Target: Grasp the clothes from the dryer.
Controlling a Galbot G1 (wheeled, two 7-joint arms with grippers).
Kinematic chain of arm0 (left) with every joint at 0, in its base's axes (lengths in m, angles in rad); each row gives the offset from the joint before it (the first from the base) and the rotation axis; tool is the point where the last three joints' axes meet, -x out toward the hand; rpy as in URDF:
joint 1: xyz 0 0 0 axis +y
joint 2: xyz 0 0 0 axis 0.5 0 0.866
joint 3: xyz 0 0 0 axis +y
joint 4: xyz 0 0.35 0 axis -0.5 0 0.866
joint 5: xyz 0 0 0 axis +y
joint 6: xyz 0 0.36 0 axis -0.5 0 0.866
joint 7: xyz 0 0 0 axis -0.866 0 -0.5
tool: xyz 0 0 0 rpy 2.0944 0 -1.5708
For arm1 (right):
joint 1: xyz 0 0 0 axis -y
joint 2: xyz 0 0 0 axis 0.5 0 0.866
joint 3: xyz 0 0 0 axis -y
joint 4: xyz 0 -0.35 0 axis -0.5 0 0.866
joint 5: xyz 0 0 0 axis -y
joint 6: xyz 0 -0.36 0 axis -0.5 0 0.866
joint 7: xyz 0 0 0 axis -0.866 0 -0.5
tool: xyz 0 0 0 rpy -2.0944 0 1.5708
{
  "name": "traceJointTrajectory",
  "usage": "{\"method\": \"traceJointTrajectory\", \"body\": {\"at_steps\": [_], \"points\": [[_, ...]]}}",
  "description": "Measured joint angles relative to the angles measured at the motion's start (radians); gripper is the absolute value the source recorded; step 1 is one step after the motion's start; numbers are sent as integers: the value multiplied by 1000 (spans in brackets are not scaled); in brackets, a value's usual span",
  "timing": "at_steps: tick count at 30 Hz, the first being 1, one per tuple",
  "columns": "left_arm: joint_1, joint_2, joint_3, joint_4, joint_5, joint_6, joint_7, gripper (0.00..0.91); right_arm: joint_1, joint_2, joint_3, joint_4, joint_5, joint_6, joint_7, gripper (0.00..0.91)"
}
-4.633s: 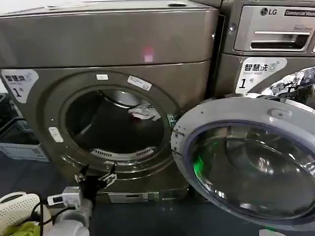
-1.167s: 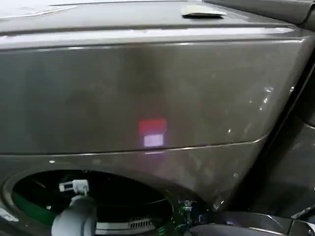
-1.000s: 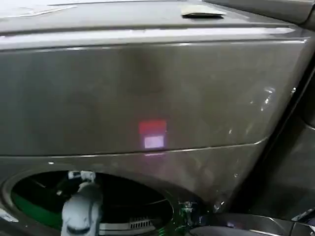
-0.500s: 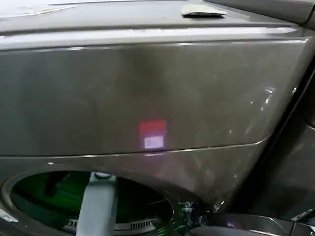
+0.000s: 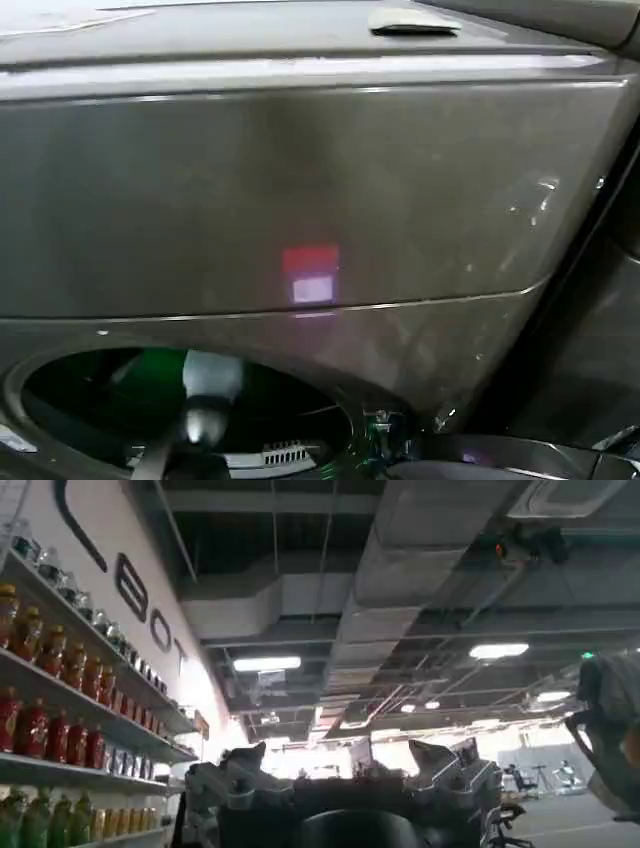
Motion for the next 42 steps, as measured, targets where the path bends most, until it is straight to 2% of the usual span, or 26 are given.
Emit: {"method": "traceJointTrajectory", "body": {"at_steps": [6,17,28,42], "points": [[-25,5,-8,9,207,-133,227,907,7,5,-9,-2,-9,7,-1,907],[-69,26,-30,39,378,-345,561,907,23,15,-42,-5,-35,29,-5,907],[-71,61,-35,89,272,-404,640,907,41,33,-75,7,-53,41,-7,907],[-62,82,-36,150,219,-403,526,907,62,55,-116,20,-84,61,-7,907]]}}
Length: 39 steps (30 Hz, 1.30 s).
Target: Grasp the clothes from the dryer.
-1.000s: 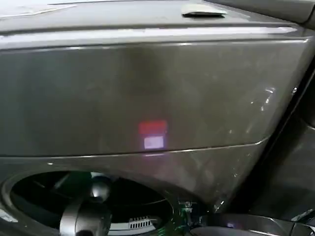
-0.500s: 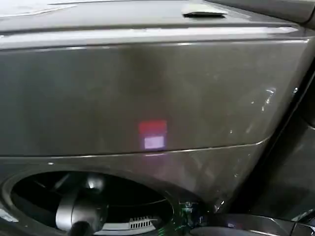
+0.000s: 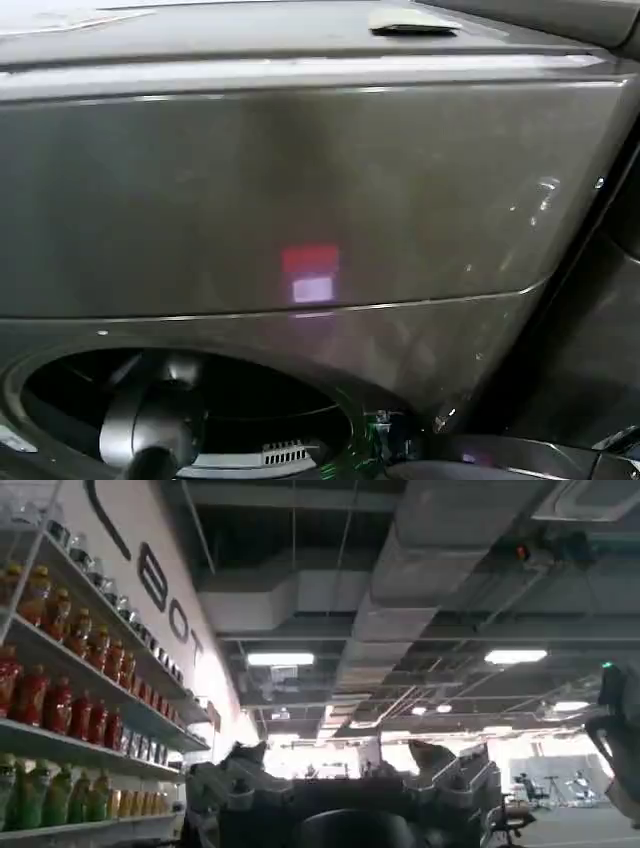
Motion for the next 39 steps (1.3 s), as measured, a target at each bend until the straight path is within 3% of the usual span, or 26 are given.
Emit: {"method": "traceJointTrajectory", "body": {"at_steps": [19,20,21,23,39], "points": [[22,3,2,65,-79,10,-31,907,8,11,-17,3,-12,10,0,907],[24,4,2,66,-85,10,-26,557,7,11,-17,3,-12,10,1,907],[25,4,1,67,-90,10,-23,125,5,11,-17,3,-12,11,1,907],[27,7,0,71,-99,10,-14,0,3,12,-17,2,-12,13,1,907],[22,9,-5,90,-160,-4,56,0,-9,11,-13,-1,-7,12,-3,907]]}}
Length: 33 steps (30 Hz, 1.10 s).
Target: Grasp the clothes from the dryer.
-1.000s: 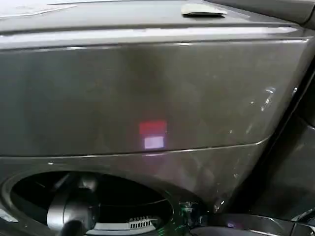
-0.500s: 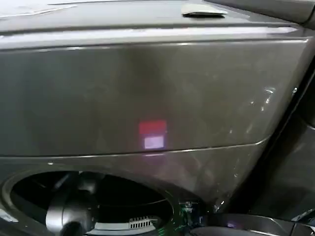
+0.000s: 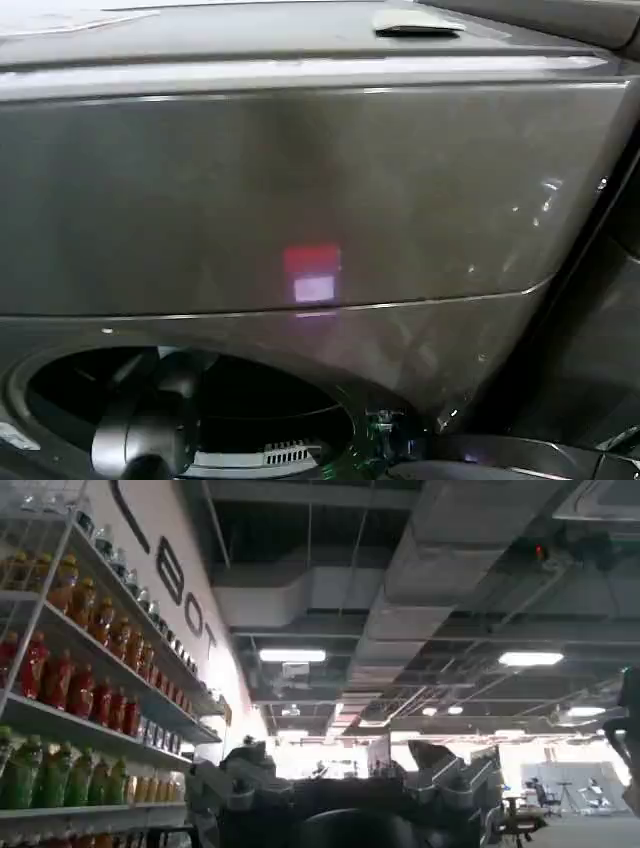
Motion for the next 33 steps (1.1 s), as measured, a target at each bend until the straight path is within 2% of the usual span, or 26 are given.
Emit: {"method": "traceJointTrajectory", "body": {"at_steps": [8,15,33], "points": [[21,2,3,-37,-56,27,-3,0,5,1,-19,17,1,-16,-15,907],[53,-9,11,-117,-231,89,-110,0,17,6,-42,47,0,-37,-29,907],[229,-97,24,-572,-719,364,-861,0,29,9,-72,100,40,-44,-43,907]]}}
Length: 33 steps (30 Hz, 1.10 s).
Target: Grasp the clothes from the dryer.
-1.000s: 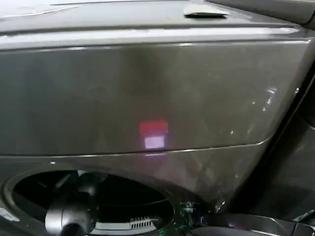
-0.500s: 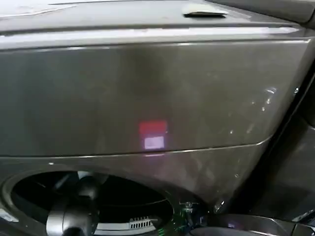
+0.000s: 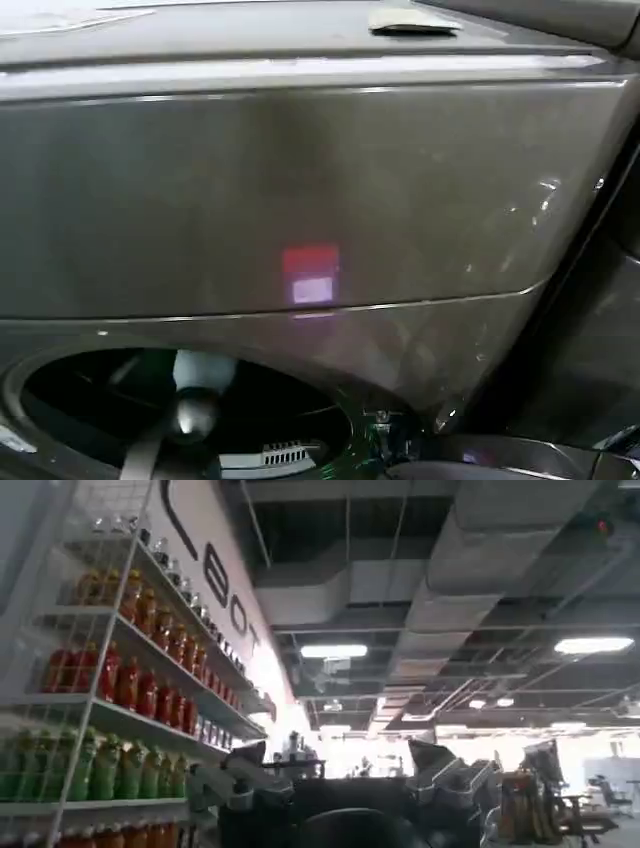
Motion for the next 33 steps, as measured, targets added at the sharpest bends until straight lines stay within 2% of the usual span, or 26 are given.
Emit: {"method": "traceJointTrajectory", "body": {"at_steps": [6,12,20,33], "points": [[24,-11,1,-76,-117,42,-163,0,-1,-2,-2,2,4,11,-6,907],[39,-12,2,-111,-189,64,-244,0,-1,-2,-4,5,4,20,-8,907],[41,-12,7,-126,-228,78,-290,0,5,2,-5,12,2,23,-13,907],[34,-12,10,-121,-244,83,-302,0,12,3,17,33,-5,-28,-3,907]]}}
